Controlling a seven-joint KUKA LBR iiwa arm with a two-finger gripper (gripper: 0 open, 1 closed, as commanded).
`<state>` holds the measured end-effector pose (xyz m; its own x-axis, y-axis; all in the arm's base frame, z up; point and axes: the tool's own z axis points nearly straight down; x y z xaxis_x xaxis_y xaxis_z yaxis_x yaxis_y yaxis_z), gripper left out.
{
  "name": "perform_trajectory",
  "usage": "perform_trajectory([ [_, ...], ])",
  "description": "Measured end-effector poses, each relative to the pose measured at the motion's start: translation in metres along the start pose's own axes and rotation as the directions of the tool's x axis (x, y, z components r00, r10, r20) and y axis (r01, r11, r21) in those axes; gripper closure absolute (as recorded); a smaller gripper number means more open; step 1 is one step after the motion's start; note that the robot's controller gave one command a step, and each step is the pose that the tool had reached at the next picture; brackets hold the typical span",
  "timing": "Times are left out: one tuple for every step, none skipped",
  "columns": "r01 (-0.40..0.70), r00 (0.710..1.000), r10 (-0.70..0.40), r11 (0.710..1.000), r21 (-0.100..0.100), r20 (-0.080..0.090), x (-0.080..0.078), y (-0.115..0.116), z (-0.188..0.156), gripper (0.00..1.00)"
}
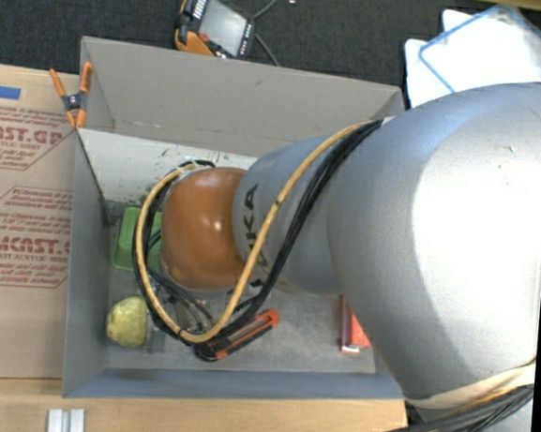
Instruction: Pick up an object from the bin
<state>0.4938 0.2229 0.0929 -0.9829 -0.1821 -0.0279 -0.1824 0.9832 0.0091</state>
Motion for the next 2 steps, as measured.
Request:
perform_trajectory([
  [0.049, 0.999, -0.049, 0.999, 0.001, -0.009, -0.003, 0.0, -0.008, 1.0],
  [0.111, 0.994, -0.111, 0.994, -0.001, -0.006, -0.027, -0.007, -0.018, 1.0],
])
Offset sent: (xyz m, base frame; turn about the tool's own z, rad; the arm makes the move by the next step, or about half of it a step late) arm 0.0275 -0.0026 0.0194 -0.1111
